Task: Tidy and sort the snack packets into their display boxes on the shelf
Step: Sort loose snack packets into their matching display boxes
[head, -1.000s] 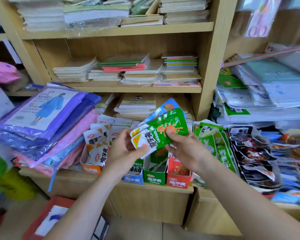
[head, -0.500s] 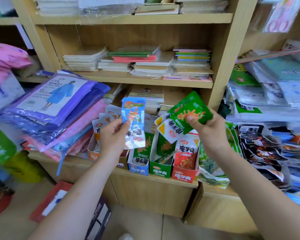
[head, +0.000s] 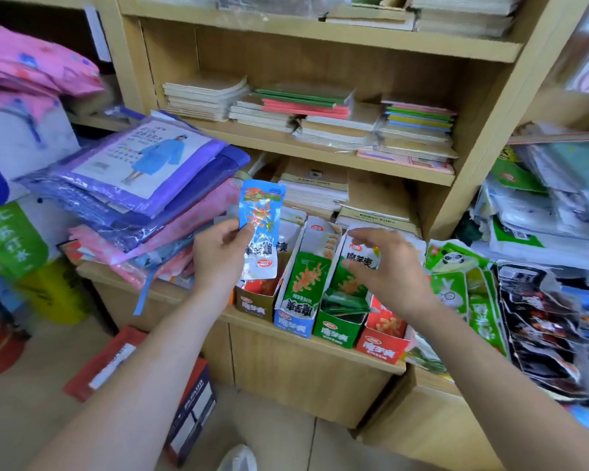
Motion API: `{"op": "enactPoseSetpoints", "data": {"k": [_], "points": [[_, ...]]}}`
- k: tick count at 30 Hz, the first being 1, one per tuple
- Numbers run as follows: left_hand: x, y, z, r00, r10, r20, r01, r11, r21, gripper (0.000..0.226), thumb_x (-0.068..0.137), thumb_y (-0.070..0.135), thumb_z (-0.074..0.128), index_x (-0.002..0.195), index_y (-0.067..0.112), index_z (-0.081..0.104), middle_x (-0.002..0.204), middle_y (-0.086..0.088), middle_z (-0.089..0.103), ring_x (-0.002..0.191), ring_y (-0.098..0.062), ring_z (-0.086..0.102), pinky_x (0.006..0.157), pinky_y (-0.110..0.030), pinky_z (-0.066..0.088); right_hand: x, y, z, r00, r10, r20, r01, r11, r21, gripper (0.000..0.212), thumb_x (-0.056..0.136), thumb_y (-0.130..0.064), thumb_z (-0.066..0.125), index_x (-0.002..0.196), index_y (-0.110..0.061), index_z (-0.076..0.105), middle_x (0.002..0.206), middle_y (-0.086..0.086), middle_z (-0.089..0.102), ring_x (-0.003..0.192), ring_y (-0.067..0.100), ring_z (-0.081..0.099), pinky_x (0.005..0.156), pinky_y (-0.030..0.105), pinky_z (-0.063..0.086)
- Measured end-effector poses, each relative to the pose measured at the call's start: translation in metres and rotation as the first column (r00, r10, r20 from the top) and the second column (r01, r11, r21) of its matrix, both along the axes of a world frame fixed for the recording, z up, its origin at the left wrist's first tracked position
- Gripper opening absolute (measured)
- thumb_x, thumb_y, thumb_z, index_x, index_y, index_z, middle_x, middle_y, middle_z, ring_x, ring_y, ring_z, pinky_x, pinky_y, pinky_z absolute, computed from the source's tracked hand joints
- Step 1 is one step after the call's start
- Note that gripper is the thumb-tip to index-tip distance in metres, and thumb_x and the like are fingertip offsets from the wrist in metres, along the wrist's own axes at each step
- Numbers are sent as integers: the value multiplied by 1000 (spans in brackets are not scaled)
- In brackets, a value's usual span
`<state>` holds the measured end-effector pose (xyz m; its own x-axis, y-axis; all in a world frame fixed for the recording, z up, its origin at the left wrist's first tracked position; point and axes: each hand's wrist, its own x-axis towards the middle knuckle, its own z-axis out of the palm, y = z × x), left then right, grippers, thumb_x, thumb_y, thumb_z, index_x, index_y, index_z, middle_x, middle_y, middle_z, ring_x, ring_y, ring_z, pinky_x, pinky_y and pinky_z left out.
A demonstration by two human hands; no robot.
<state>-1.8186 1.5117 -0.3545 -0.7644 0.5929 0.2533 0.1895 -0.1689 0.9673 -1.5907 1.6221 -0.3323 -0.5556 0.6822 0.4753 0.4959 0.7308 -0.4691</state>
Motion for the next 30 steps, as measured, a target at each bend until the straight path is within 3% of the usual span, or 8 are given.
{"op": "enactPoseSetpoints", "data": {"k": [3,7,11,13,18,21,24,30], "points": [[-8,1,-5,1000,4,-7,-4,1000,-6,18,95,18,66,85,4,70,72,-2,63,67,-12,48,65,-30,37,-32,7,4,958,119,263,-114,993,-34,47,81,-38,80,123,-19,69,118,0,71,111,22,61,101,39,45],[-12,-2,-5,1000,-11,-24,11,1000,-25,22,95,16,67,73,18,68,53,12,54,53,-4,41,52,-25,32,-70,25,0,704,25,710,-77,996,41,59,85,-62,65,132,-27,57,117,-1,65,117,26,51,99,45,39],[-18,-5,-5,999,-41,-35,40,999,-14,27,94,16,66,68,14,65,53,5,57,54,-4,43,55,-24,33,-89,36,-9,644,-5,765,-10,1000,14,47,82,-63,68,111,-26,60,99,-6,56,107,21,44,96,47,33],[-22,-4,-8,999,-39,-29,39,999,-11,19,93,19,67,78,7,70,65,-9,65,60,-11,48,61,-30,37,-94,36,-10,666,-13,745,19,1000,0,38,80,-57,73,100,-27,61,93,-7,57,98,20,47,96,45,33],[-25,-3,-11,997,-20,-70,17,999,-40,23,90,28,66,82,7,71,72,-11,70,60,-14,55,60,-33,42,-91,34,-11,778,-65,625,42,998,51,27,83,-34,77,67,-29,56,77,-9,57,89,21,56,89,37,29],[-26,-2,-12,994,-8,-106,2,998,-63,26,90,31,65,81,7,69,73,-8,71,65,-20,63,60,-42,50,-78,33,-5,904,-20,428,7,999,32,8,85,-25,76,80,-20,72,80,-2,70,82,22,63,88,36,42],[-24,-1,-12,991,9,-133,-16,999,-48,25,90,30,64,82,7,69,73,-4,72,65,-15,62,62,-46,53,-59,31,16,987,-62,150,47,994,102,8,89,-17,72,96,-14,75,86,4,73,72,22,61,66,31,44],[-11,6,-13,983,-45,-178,35,998,-59,25,86,36,65,81,13,71,69,-5,72,62,-20,61,61,-44,52,-13,40,57,959,-230,-168,247,965,88,16,96,-27,64,92,-13,68,72,6,66,61,26,60,55,37,43]]}}
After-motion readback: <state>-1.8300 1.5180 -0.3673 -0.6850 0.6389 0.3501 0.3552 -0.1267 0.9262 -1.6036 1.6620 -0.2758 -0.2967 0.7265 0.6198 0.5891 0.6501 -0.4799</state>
